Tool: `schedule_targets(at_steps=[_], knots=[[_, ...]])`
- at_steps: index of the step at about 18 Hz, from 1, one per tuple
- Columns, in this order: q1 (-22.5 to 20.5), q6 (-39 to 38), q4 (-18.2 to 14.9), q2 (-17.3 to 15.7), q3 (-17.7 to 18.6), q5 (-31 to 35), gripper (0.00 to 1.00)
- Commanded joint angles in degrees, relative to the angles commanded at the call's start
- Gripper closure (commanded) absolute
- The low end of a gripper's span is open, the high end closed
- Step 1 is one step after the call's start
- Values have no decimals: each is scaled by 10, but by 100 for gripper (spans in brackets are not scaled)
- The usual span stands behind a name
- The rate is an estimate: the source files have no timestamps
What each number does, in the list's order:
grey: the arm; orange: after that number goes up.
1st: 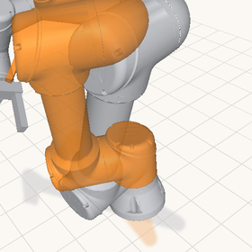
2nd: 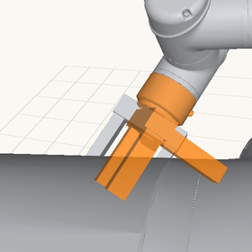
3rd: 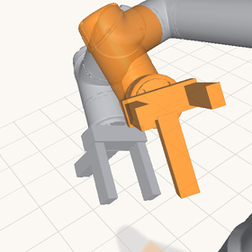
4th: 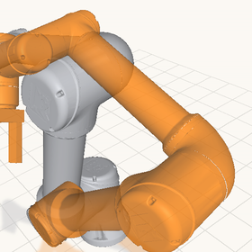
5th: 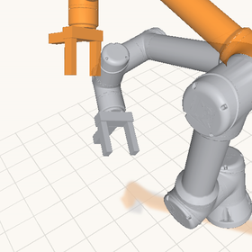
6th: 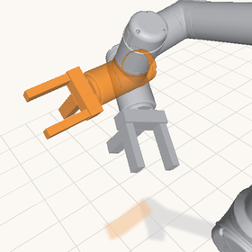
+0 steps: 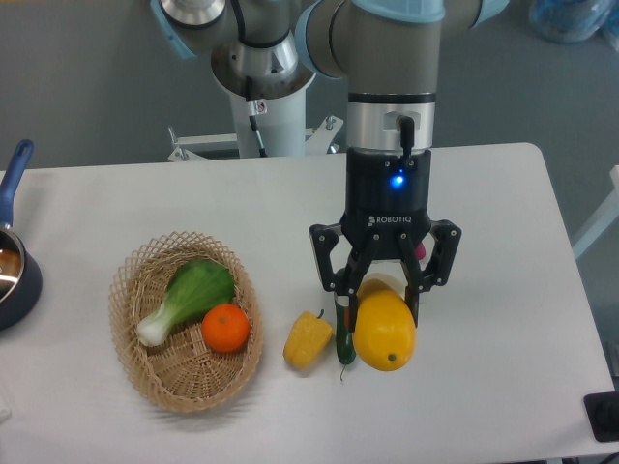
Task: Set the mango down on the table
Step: 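Hold the yellow mango in the gripper beside the cucumber, then carry the held mango away from the cucumber across the table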
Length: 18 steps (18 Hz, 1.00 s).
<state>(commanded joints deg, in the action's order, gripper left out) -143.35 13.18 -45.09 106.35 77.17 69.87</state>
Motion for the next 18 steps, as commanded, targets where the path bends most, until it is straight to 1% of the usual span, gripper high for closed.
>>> schedule_targets(at_steps=[3, 6, 13, 18], knots=[[-2, 1, 1, -4, 8, 0, 64], [-9, 29, 0, -5, 8, -5, 64], [-15, 57, -1, -4, 12, -7, 64], [-23, 101, -2, -4, 28, -7, 64]])
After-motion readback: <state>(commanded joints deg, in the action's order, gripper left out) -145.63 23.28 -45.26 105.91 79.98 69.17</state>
